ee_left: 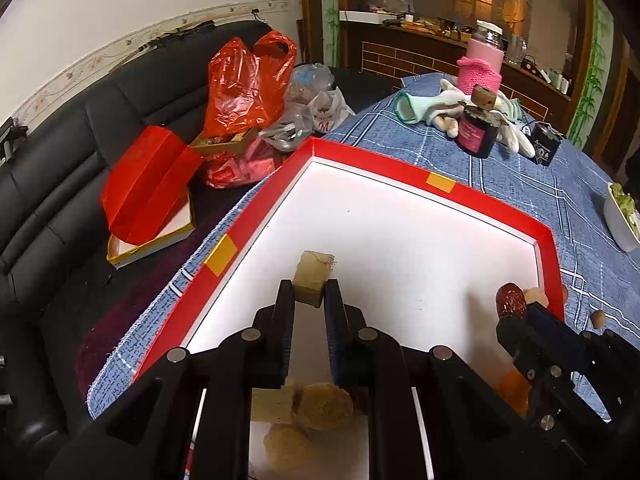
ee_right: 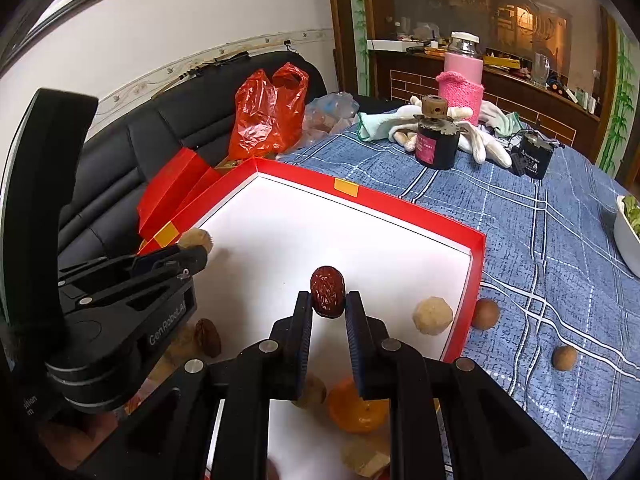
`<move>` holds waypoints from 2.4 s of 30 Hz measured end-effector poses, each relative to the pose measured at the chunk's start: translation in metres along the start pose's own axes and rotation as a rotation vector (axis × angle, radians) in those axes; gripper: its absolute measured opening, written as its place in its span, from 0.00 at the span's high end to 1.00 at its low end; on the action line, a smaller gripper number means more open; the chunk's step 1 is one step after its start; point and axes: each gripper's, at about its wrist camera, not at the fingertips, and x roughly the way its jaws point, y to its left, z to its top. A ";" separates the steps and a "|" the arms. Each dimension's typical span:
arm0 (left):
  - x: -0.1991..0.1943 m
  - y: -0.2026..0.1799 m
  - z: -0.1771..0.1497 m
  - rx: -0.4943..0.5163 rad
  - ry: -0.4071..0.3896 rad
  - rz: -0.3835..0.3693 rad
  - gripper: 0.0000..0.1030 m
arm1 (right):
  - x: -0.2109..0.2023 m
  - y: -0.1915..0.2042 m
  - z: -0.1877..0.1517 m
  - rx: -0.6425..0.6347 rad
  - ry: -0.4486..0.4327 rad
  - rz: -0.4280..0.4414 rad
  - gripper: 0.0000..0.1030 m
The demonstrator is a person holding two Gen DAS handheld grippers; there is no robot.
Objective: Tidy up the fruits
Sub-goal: 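Open the left tool to drop the cube while the right tool drops the date, then grasp a brown ball from the tablecloth with the right tool, then grasp another brown ball with the left tool while the right tool holds its ball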
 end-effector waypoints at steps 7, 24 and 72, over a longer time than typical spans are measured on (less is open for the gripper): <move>0.001 0.001 0.001 -0.013 0.009 0.034 0.87 | 0.002 0.001 -0.001 0.004 0.005 -0.005 0.83; -0.013 0.007 -0.009 -0.029 0.012 0.035 0.27 | -0.041 -0.021 -0.018 0.058 -0.054 0.000 0.59; -0.022 -0.228 -0.013 0.945 -0.056 -0.356 0.56 | -0.094 -0.213 -0.083 0.443 -0.162 -0.011 0.79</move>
